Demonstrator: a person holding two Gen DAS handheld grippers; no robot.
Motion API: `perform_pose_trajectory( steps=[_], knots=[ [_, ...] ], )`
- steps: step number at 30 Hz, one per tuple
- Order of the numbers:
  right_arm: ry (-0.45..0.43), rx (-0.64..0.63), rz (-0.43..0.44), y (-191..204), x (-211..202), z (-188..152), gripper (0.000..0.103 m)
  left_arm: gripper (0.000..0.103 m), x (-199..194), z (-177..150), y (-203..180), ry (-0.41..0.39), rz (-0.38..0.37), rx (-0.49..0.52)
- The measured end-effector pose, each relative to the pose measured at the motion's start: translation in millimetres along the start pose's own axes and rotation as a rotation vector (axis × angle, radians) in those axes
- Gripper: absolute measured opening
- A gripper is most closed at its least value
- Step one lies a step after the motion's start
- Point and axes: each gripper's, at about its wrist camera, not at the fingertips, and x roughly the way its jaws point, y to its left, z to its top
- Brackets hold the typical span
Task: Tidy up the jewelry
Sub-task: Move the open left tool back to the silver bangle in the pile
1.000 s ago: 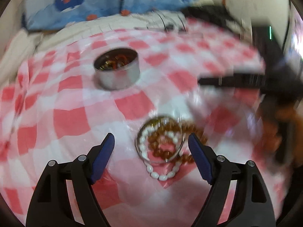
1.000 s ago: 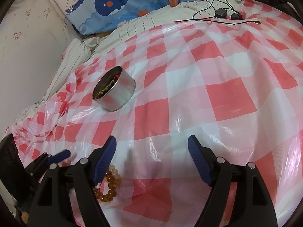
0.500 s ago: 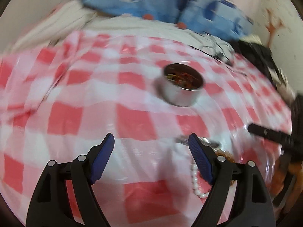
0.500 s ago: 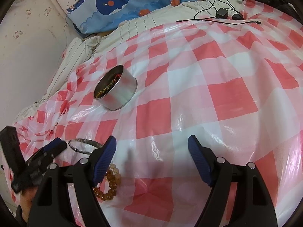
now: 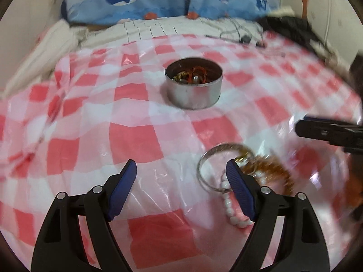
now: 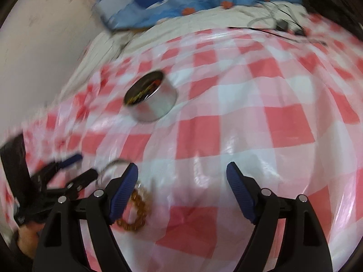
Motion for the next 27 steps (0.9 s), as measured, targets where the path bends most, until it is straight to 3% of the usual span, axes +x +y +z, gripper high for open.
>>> perform_pose_trajectory(
  steps=[2, 5, 8, 15, 18, 21, 23, 25, 27],
  knots=[
    [0.044, -0.131, -0.008, 22.0, 3.3, -6.8, 0.077, 0.077, 5.9, -1.5, -7.6, 0.021, 0.077, 0.070],
    [0.090, -0.265, -0.022, 43.9, 10.8, -19.1, 0.077, 0.077, 10.8, -3.2, -9.7, 0.045, 0.125, 0.106],
    [0.115, -0.375, -0.116, 56.2, 20.3, -30.1, 0.077, 0.079, 6.5, -0.6, -1.8, 0.025, 0.182, 0.109],
    [0.064, -0.341, -0.328, 31.4, 14.6, -22.0, 0.077, 0.080, 0.7, 3.0, 18.8, 0.025, 0.271, 0.098],
    [0.062, -0.332, -0.286, 31.4, 11.2, -22.2, 0.077, 0.080, -5.1, 4.7, 13.5, -0.004, 0.248, 0.112],
    [0.090, -0.386, -0.252, 41.8, 17.3, -26.3, 0.077, 0.080, -15.2, 5.8, -3.5, -0.063, 0.165, 0.157],
    [0.104, -0.391, -0.244, 41.9, 18.9, -28.7, 0.074, 0.080, -14.7, 4.5, -12.3, -0.053, 0.099, 0.170],
    [0.120, -0.357, -0.192, 37.8, 18.6, -26.7, 0.058, 0.080, -9.0, 1.4, -17.5, -0.020, 0.054, 0.169],
    [0.136, -0.356, -0.168, 38.4, 20.3, -29.6, 0.049, 0.080, -2.8, -1.5, -18.5, 0.010, 0.027, 0.157]
  ],
)
